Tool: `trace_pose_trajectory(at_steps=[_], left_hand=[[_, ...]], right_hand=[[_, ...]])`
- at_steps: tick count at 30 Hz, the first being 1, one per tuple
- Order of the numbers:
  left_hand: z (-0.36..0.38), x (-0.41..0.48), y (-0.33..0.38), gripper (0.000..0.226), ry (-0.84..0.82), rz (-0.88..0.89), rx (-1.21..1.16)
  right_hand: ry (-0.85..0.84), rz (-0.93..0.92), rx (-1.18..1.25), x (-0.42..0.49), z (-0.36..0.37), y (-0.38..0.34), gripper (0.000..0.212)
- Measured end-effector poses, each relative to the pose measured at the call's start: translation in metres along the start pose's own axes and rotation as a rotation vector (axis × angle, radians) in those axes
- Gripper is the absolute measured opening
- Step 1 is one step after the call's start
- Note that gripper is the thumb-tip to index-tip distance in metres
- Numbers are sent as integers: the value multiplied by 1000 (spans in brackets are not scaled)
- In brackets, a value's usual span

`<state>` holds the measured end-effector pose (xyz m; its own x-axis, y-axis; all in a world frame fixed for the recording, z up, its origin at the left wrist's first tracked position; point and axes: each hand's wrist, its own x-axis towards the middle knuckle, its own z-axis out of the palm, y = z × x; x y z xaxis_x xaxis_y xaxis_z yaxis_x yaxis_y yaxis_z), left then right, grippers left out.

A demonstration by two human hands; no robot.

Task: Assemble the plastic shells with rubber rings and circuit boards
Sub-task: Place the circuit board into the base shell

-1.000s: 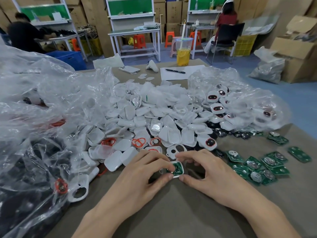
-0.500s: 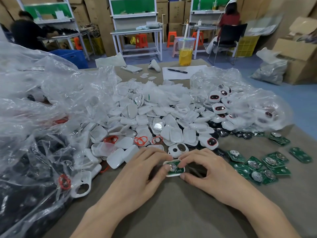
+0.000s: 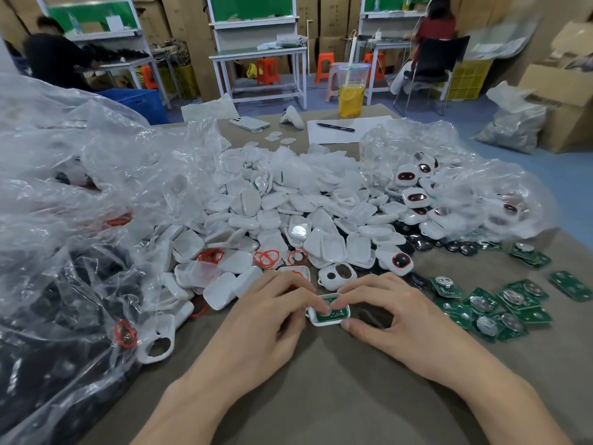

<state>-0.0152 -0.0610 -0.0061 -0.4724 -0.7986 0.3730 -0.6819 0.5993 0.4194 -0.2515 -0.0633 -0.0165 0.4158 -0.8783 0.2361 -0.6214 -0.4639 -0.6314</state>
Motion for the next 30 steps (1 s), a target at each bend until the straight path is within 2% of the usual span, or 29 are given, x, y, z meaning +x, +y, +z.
trace_pose_trajectory(at_steps=[7, 14, 21, 30], left_hand=[[0, -1, 2, 31, -1, 49, 21], [-1, -3, 5, 30, -22, 95, 1], [-2, -2, 9, 39, -77, 91, 79], [-5, -4, 6, 33, -111, 100, 6]], right_hand=[[-4, 21, -19, 0, 0, -1, 17], [-8, 28, -9, 0, -1, -3, 16], [-16, 30, 4, 0, -2, -5, 8], [-3, 46, 62, 1, -4, -4, 15]])
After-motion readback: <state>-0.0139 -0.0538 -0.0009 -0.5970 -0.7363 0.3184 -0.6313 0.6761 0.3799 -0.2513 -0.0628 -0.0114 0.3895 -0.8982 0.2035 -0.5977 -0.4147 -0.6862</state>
